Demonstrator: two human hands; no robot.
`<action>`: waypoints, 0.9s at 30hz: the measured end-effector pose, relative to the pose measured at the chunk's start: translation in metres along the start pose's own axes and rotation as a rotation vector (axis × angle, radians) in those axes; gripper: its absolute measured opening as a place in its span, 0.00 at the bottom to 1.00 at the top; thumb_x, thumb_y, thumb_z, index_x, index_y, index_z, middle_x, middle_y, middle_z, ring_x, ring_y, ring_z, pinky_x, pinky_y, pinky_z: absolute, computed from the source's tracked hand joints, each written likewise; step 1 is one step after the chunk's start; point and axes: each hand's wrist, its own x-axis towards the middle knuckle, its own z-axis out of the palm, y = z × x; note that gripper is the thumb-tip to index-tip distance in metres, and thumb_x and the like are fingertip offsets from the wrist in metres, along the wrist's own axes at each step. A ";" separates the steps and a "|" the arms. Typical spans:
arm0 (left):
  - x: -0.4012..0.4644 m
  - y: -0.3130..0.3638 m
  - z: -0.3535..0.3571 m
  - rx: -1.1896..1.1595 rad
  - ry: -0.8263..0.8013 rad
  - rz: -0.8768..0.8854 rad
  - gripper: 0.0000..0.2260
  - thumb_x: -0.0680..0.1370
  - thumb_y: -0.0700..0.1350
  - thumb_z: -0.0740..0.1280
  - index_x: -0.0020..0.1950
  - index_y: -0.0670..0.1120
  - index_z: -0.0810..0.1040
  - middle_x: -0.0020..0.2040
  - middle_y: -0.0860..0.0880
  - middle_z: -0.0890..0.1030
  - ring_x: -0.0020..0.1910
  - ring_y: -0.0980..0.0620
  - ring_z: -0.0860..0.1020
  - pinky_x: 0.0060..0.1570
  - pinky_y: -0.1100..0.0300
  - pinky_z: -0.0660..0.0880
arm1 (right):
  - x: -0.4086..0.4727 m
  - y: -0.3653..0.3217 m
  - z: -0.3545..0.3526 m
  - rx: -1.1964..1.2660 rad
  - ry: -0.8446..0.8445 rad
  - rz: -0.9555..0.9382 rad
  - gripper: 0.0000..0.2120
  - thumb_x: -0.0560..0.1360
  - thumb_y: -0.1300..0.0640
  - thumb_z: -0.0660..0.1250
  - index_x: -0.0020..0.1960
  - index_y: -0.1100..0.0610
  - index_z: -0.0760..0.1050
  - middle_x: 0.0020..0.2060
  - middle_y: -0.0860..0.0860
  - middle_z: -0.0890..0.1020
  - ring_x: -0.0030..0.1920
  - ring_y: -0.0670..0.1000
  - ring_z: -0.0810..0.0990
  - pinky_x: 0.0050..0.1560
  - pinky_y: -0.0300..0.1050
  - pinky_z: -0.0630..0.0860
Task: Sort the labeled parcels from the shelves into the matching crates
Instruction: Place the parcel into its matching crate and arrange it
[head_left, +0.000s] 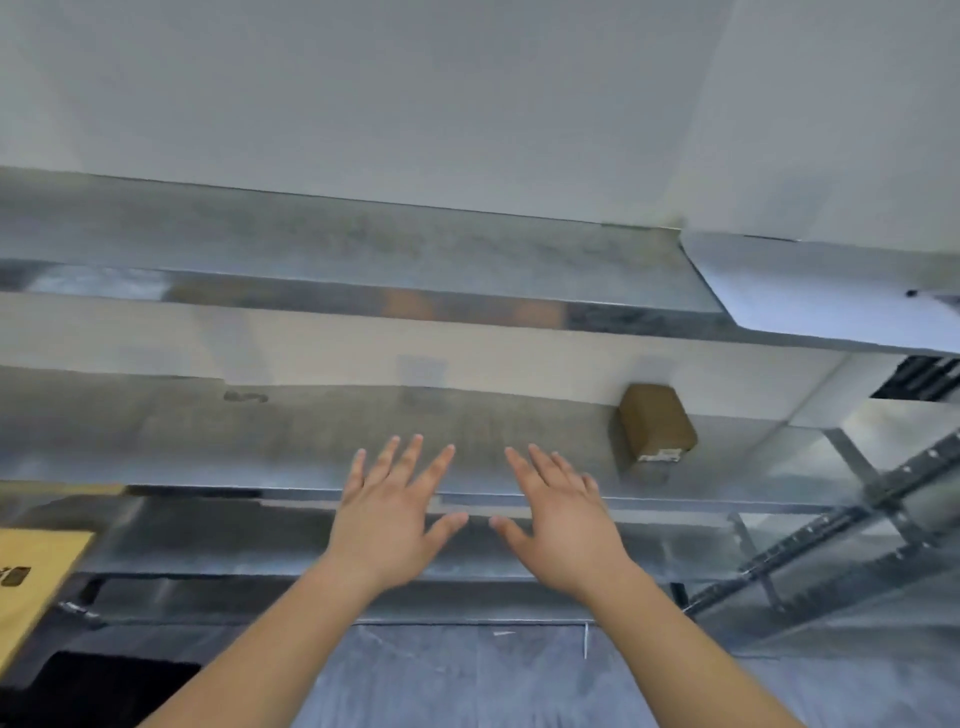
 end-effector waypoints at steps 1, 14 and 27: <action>0.015 0.005 0.001 -0.003 -0.005 0.024 0.36 0.75 0.74 0.43 0.80 0.63 0.40 0.83 0.49 0.49 0.82 0.45 0.44 0.77 0.42 0.39 | 0.005 0.009 -0.005 -0.002 0.010 0.021 0.38 0.80 0.32 0.56 0.83 0.42 0.42 0.83 0.48 0.48 0.82 0.53 0.45 0.80 0.59 0.47; 0.147 0.131 0.038 0.017 -0.166 0.233 0.38 0.69 0.75 0.39 0.79 0.67 0.41 0.83 0.47 0.52 0.81 0.42 0.52 0.78 0.40 0.46 | 0.029 0.166 -0.025 0.070 0.055 0.268 0.38 0.78 0.32 0.58 0.82 0.43 0.49 0.82 0.50 0.56 0.81 0.55 0.53 0.78 0.60 0.54; 0.239 0.275 0.113 -0.563 -0.397 0.093 0.41 0.72 0.67 0.67 0.79 0.66 0.49 0.80 0.53 0.62 0.77 0.53 0.64 0.73 0.59 0.64 | 0.089 0.354 -0.018 0.169 -0.072 0.259 0.37 0.79 0.32 0.58 0.83 0.43 0.50 0.81 0.57 0.58 0.80 0.60 0.57 0.77 0.58 0.61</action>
